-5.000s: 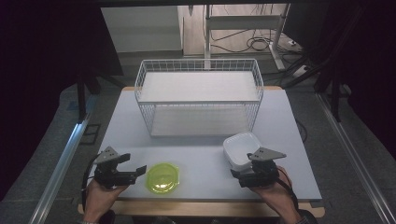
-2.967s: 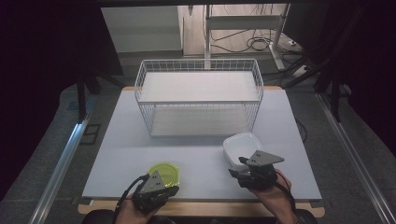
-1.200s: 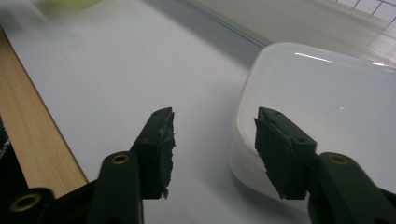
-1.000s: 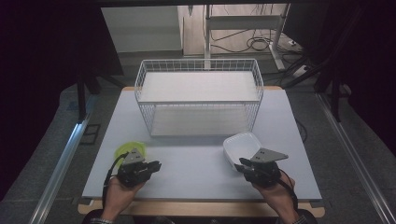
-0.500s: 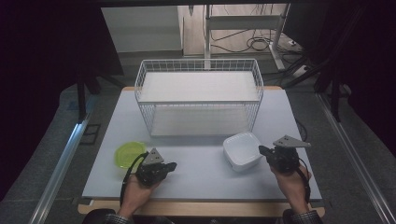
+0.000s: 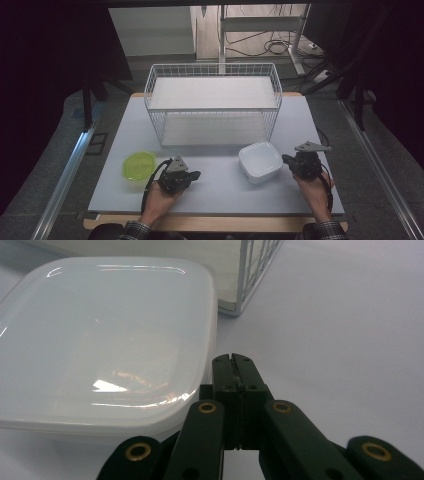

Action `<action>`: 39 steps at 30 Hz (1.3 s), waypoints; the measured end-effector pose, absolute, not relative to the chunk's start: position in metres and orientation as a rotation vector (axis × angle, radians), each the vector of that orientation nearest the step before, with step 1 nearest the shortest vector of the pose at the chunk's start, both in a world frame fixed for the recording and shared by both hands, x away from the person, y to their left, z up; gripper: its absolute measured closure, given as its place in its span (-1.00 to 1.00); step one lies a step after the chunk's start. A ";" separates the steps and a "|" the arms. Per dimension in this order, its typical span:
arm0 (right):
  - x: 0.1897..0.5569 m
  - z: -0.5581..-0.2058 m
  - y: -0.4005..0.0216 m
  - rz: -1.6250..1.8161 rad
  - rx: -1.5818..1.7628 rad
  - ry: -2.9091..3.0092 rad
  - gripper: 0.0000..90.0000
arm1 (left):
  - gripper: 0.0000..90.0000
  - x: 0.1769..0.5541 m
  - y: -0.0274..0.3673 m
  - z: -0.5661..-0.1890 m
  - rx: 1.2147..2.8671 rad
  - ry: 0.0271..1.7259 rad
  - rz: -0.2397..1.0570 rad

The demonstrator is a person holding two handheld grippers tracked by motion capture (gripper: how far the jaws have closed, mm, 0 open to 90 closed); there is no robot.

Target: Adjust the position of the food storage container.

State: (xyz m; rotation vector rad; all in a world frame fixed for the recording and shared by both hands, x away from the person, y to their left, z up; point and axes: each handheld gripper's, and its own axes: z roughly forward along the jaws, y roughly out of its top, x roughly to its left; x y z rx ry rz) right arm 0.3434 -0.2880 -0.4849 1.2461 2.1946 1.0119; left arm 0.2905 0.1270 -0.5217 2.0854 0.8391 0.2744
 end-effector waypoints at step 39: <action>0.345 -0.507 -0.191 1.129 1.121 2.505 0.97 | 1.00 0.321 0.110 -0.523 2.114 0.947 0.290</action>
